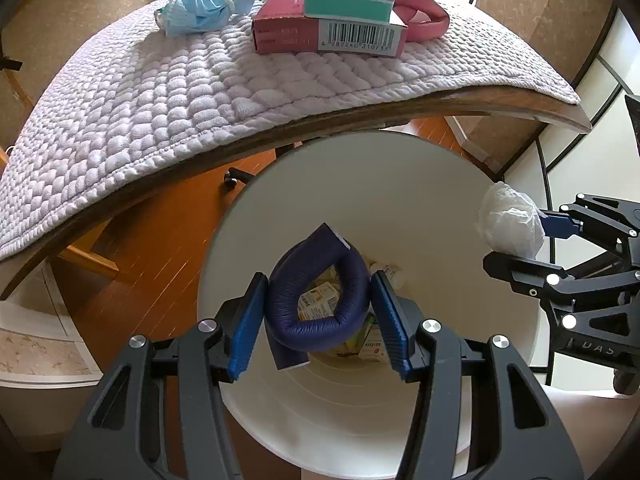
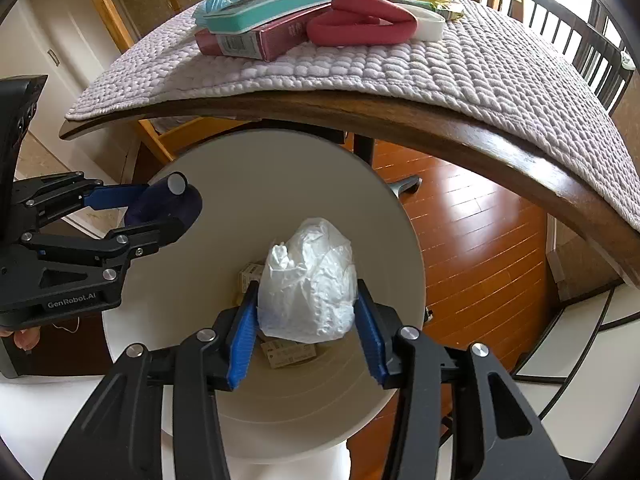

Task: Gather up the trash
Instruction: 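Lower the held ring and bag into the white bin with both grippers, then open both grippers to drop the ring and bag into the bin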

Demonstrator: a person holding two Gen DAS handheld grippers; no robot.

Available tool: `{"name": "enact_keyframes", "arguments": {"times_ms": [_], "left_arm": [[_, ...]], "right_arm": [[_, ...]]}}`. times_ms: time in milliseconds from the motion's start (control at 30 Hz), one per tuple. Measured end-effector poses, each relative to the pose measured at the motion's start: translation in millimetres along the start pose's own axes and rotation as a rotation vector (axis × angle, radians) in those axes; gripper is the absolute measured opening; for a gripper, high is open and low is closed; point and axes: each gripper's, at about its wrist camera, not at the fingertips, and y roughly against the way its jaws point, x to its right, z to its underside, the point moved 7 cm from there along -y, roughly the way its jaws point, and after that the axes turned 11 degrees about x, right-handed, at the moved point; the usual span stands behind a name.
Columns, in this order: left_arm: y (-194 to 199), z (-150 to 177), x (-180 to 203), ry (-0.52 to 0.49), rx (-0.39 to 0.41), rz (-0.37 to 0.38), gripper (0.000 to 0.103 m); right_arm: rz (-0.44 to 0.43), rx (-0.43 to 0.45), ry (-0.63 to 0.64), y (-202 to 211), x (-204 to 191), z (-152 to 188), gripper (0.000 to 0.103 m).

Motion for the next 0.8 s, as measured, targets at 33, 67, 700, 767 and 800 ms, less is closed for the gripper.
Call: {"name": "enact_keyframes", "arguments": {"times_ms": [33,67,700,767,800], "left_arm": [[-2,0,1,0.003,0.001,0.001,0.056],[0,1,-3,0.006,-0.001,0.002,0.059],[70,-70,-6,0.033,0.305,0.006,0.102],[75,-86,-4,0.040,0.342,0.010,0.102],[77,-89,-6,0.038,0.354,0.012,0.102]], "right_arm": [[0.000,-0.001,-0.002,0,0,1,0.046],[0.001,-0.001,-0.004,0,1,1,0.049],[0.182,0.298,-0.023,78,45,-62,0.099],[0.214,0.309,-0.038,80,56,-72,0.099],[0.209,0.320,-0.044,81,59,-76,0.099]]}}
